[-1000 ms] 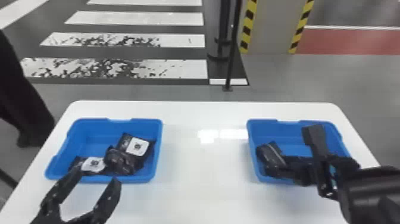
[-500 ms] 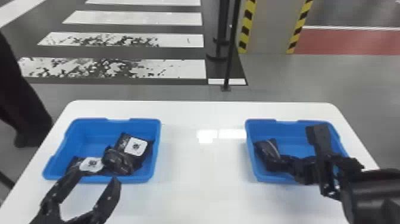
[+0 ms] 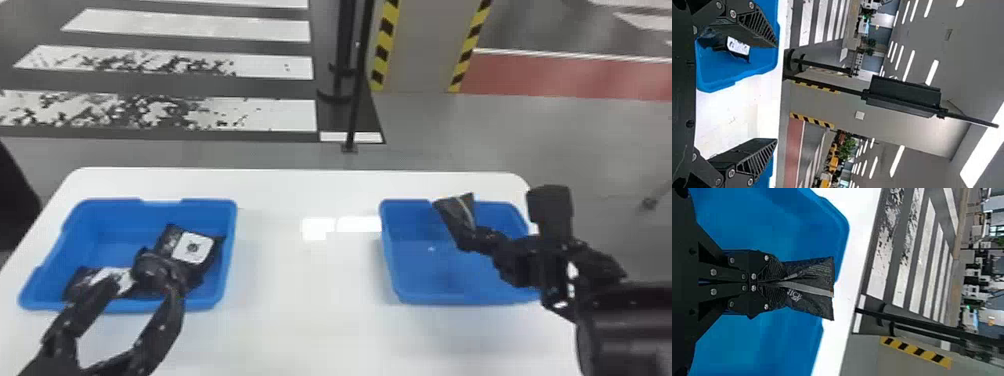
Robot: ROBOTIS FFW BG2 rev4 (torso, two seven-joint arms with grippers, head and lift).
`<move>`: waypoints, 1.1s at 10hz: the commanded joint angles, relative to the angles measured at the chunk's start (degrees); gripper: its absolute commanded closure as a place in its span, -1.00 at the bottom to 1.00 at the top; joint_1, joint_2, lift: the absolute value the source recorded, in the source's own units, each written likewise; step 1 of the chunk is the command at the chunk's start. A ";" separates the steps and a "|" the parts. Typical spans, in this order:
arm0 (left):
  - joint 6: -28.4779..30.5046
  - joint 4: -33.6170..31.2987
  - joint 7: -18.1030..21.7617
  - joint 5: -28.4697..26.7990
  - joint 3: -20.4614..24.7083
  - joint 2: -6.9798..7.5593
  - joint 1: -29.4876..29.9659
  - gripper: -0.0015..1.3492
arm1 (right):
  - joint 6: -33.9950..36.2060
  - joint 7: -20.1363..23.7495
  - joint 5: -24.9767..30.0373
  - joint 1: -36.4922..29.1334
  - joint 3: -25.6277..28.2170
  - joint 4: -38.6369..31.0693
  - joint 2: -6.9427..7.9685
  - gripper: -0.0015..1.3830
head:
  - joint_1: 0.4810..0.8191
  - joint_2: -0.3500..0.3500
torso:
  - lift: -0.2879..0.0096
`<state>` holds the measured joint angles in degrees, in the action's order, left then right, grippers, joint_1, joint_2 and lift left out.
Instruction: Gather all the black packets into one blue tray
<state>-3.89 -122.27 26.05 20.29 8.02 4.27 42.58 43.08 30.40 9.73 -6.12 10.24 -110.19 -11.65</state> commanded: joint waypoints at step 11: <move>11.05 11.81 5.24 30.10 -14.08 3.11 -16.57 -0.70 | -16.23 3.35 -7.44 -16.52 -7.72 -17.42 2.15 0.85 | 0.27 -0.31 | 0.20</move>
<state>7.19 -110.99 31.29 49.67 -5.52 7.40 26.98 27.19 33.70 2.54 -22.56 3.23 -127.66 -9.39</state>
